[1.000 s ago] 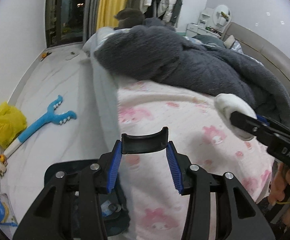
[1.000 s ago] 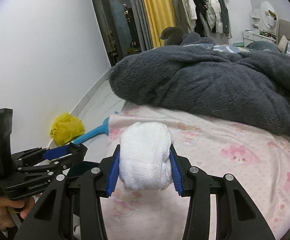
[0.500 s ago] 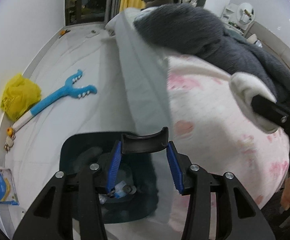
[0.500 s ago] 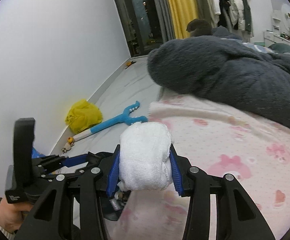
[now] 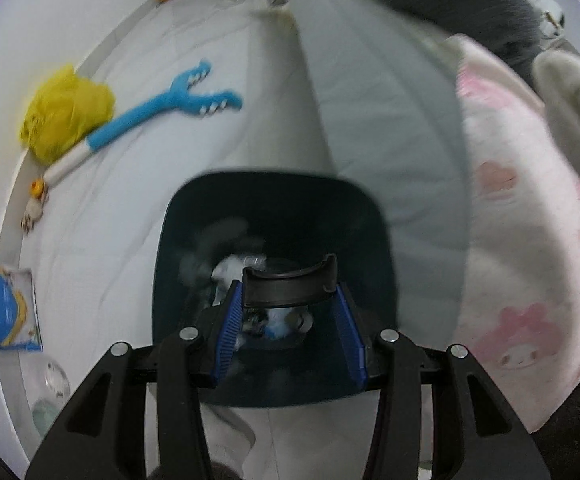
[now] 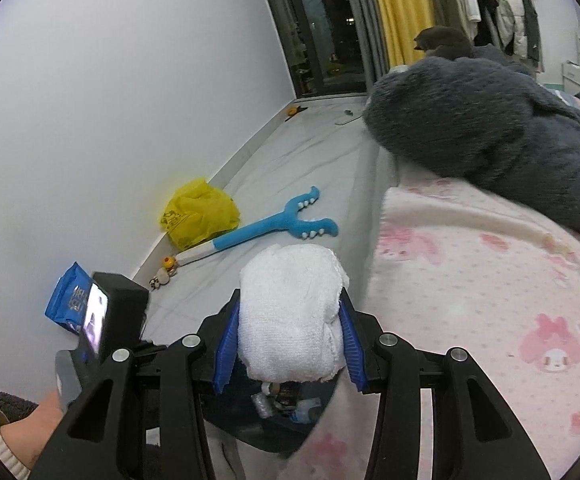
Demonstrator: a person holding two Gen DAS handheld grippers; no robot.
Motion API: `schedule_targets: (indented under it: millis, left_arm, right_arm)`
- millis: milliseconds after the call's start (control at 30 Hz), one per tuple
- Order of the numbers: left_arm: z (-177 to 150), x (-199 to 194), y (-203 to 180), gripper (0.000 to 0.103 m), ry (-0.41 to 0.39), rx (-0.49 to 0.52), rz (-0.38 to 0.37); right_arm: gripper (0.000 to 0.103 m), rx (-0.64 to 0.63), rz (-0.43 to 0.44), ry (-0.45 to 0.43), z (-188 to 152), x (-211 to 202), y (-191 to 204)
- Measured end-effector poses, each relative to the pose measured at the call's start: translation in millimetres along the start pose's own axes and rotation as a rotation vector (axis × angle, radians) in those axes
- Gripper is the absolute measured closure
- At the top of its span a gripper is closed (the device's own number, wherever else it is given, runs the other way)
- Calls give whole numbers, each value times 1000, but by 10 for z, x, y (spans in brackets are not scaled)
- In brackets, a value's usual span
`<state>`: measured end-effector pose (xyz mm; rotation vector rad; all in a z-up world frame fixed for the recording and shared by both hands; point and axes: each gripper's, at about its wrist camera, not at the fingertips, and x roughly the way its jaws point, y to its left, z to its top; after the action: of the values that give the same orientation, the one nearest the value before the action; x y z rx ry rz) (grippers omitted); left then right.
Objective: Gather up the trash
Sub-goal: 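Lift the white sock ball and carry it over the green bin, then lower the white sock ball into the bin and open the right gripper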
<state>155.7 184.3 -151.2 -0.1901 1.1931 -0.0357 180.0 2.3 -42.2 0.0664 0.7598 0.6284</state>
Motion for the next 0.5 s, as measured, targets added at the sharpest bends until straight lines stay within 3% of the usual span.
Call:
schedule_targets:
  millis: [500]
  left_arm:
    - [-197,141,399,45,99,-54,1]
  right_arm:
    - [57,-26,19,78,-41,396,250]
